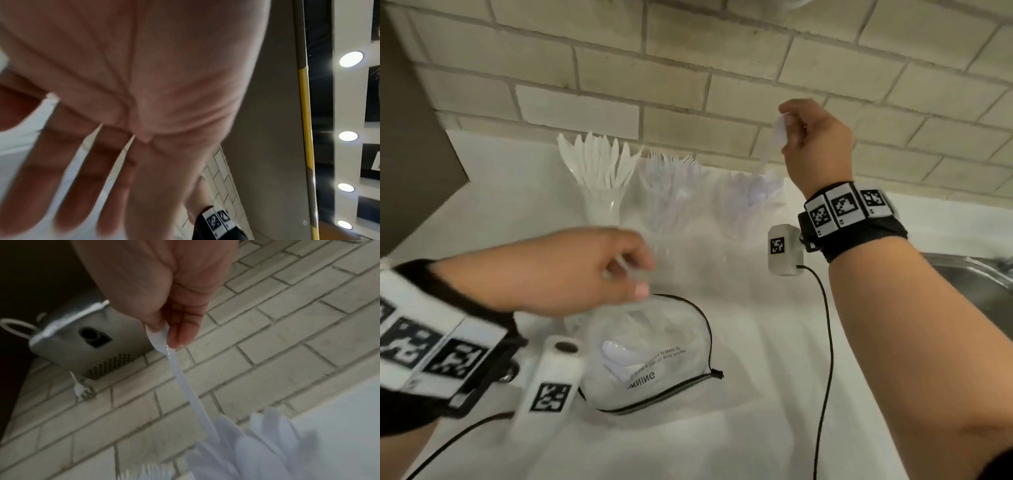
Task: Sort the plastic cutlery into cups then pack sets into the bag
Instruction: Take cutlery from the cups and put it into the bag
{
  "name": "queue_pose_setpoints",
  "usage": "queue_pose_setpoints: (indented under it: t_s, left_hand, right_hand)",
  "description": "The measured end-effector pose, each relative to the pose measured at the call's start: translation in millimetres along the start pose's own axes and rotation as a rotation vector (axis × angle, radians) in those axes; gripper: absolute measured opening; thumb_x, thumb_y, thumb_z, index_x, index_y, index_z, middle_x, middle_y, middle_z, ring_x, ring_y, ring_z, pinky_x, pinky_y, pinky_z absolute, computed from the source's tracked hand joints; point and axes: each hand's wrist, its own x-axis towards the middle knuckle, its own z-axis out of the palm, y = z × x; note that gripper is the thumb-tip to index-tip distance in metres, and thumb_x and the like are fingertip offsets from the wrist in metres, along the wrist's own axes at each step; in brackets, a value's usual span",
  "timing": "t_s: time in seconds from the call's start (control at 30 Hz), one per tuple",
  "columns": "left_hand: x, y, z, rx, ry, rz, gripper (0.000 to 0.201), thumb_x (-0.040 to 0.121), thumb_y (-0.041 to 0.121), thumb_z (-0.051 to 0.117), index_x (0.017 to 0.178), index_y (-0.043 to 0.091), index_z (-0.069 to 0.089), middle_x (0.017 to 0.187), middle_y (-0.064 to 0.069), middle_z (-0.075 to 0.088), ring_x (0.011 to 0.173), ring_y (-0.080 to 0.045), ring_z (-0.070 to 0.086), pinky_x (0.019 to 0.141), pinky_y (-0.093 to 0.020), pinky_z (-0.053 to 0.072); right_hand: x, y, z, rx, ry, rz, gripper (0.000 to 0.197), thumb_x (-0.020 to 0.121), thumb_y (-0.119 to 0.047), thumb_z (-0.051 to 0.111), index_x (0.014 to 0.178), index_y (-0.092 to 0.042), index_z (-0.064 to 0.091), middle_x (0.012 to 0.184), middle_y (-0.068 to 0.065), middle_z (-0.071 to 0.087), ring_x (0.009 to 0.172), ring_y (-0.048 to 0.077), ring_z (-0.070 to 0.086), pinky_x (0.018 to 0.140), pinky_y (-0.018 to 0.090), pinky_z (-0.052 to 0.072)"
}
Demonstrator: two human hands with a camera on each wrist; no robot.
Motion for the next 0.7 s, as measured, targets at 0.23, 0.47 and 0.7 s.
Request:
queue_pose_setpoints:
  t_s: [0.23,0.47,0.7]
  left_hand:
    - [-28.6,-24.9,47.3,0.123,-0.282,-0.140,0.034,0.082,0.051,0.062,0.114,0.050,0.049,0.118,0.030,0.052,0.111,0.007,0.050,0.095,-0.017,0.040]
    - [-31.9,-21.9,59.9,0.152,-0.244,-0.177,0.042,0.086,0.041,0.060,0.127,0.038,0.048,0.128,0.019,0.050,0.114,-0.005,0.049,0.098,-0.024,0.040]
    - [-27.3,-19.5,66.6,0.227,-0.251,-0.218,0.046,0.083,0.042,0.062,0.125,0.027,0.053,0.126,0.009,0.049,0.110,-0.013,0.052,0.094,-0.029,0.045]
  right_hand:
    - [-29.3,21.3,40.4,-0.492,-0.418,0.176,0.036,0.099,-0.020,0.036,0.129,-0.026,0.057,0.127,0.007,0.060,0.120,0.032,0.047,0.091,0.035,0.044]
    - [-46.1,-11.1,35.3,-0.686,-0.505,0.178,0.039,0.097,-0.028,0.039,0.135,-0.026,0.048,0.152,0.005,0.030,0.131,0.036,0.029,0.100,0.047,0.033]
    - [-108.0,-138.7,11.4,-0.184,-0.948,-0.114,0.024,0.092,-0.025,0.054,0.095,-0.011,0.073,0.089,0.002,0.069,0.083,0.016,0.062,0.068,0.025,0.043]
